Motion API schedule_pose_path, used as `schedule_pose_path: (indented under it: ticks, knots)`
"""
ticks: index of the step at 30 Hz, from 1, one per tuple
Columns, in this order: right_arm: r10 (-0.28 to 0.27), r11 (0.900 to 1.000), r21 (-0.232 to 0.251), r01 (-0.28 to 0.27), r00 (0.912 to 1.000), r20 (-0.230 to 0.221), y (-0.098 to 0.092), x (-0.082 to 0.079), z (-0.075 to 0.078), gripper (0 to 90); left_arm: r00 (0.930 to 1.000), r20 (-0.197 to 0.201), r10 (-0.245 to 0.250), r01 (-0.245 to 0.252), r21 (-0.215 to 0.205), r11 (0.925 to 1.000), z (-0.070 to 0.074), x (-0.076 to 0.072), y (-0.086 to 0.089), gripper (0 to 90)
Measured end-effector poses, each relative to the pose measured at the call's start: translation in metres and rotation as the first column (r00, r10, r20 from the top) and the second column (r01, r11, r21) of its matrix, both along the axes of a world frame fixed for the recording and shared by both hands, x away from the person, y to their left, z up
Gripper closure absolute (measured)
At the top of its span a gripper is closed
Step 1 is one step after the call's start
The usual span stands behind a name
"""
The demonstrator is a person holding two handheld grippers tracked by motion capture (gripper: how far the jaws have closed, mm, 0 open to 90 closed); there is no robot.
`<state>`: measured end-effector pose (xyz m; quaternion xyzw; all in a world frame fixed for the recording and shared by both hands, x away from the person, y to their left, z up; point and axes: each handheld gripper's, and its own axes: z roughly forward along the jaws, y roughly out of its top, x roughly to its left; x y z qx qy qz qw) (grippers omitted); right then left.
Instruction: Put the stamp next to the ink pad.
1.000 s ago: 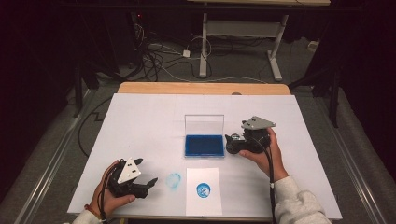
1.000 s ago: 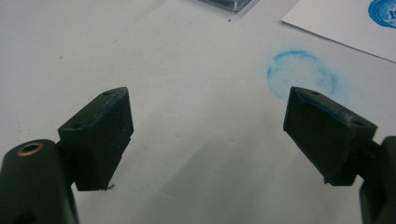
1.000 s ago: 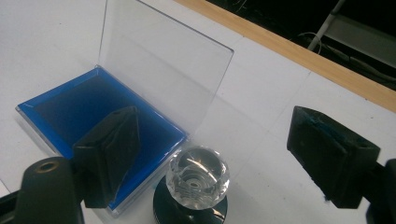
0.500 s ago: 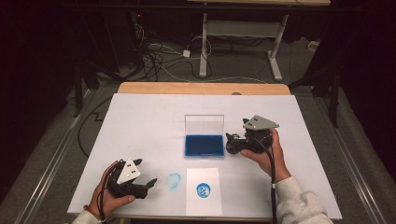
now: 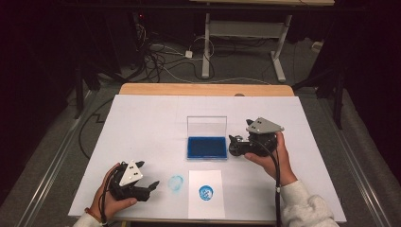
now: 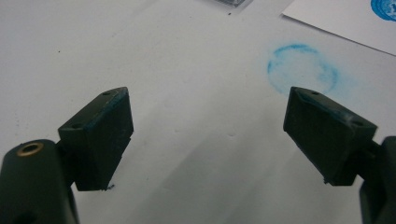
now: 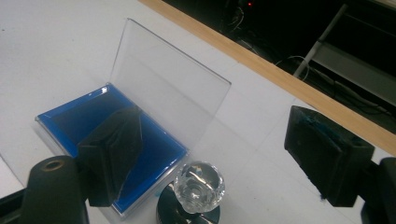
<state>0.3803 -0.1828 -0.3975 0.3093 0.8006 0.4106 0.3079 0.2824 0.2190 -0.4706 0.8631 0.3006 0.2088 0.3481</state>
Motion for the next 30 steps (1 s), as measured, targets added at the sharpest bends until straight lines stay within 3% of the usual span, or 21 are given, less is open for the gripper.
schedule_pose_path:
  ticks: [30]
  knots:
    - [0.053, 0.999, -0.014, -0.052, 0.9967, 0.061, -0.009, -0.039, 0.017, 19.9, 0.9999, 0.015, 0.005, -0.005, -0.001, 1.0, 0.002, 0.0, 0.0, 16.6]
